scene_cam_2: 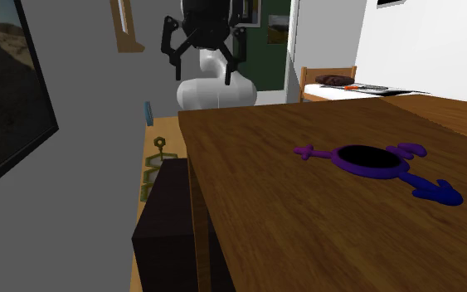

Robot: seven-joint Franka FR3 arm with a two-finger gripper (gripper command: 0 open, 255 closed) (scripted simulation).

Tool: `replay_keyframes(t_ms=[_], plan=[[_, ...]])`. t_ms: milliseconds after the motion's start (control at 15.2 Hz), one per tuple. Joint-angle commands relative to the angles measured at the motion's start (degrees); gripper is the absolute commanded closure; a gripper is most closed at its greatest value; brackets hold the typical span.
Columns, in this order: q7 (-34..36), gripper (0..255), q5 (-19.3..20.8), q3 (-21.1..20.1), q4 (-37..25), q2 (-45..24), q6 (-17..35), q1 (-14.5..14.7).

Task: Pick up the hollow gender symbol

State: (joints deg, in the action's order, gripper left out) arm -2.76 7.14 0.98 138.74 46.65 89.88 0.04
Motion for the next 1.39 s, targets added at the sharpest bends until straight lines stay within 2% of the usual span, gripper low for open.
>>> replay_keyframes(t_ms=[0, 660, 1320], plan=[[0.00, 0, 0.00, 0.00, 0.00, 0.00, 0.00, 0.00], [10.80, 0, -6.39, -5.66, -4.12, -13.43, 16.04, 2.08], [20.59, 0, -7.90, -10.83, -15.04, -29.41, 28.63, 2.64]])
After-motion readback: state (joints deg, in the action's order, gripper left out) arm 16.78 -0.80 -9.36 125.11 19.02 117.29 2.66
